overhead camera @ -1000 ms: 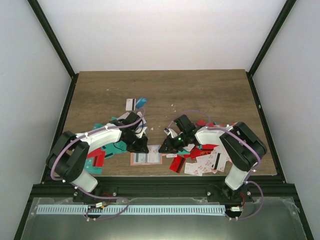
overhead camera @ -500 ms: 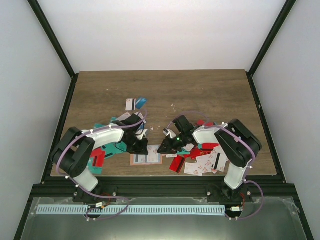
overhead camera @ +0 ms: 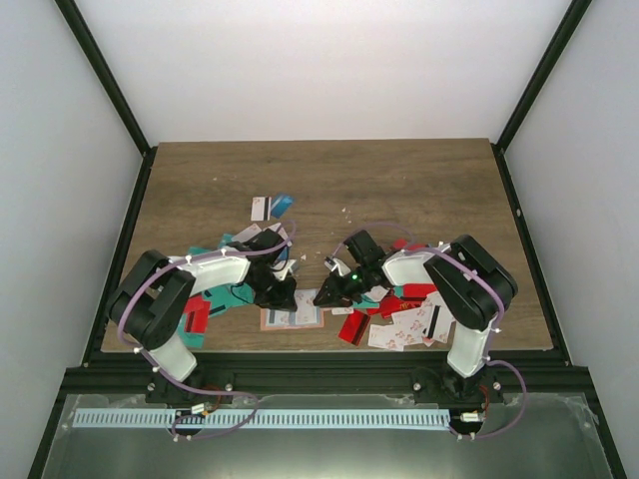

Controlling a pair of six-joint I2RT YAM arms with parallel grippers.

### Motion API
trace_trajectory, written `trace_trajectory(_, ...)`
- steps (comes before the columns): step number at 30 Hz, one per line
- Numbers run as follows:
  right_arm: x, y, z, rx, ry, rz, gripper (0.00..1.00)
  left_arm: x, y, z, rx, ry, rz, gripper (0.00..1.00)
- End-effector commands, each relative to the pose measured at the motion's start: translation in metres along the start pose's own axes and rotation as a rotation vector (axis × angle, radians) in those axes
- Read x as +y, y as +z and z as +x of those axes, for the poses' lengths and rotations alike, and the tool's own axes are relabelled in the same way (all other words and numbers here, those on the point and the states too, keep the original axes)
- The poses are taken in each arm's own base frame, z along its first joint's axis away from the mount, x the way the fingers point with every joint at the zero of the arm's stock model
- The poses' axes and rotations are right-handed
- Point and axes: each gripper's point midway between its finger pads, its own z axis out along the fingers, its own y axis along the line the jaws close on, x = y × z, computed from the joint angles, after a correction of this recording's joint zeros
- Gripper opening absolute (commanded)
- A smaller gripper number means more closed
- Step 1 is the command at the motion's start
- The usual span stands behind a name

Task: Put the credit cards into the card holder

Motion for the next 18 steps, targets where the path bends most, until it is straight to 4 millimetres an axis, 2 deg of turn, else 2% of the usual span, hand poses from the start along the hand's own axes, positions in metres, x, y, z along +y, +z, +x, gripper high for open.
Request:
trace_trajectory(1,0.015,0.004,-0.007,0.003,-0.040,-0.039,0.22,0.014,0.011,0.008,0.034,0.001,-0.045,0.04)
trace_trajectory(9,0.038,0.011,-0.006,0.031,-0.103,-0.081,0.21,0.010,0.007,0.007,0.022,0.009,-0.036,0.04)
trace_trajectory(14,0.040,0.012,-0.007,0.029,-0.100,-0.073,0.21,0.006,0.002,0.006,0.004,0.011,-0.029,0.04)
trace_trajectory(18,0.040,0.011,-0.007,0.026,-0.093,-0.071,0.21,-0.003,-0.012,0.001,-0.035,0.007,-0.019,0.04)
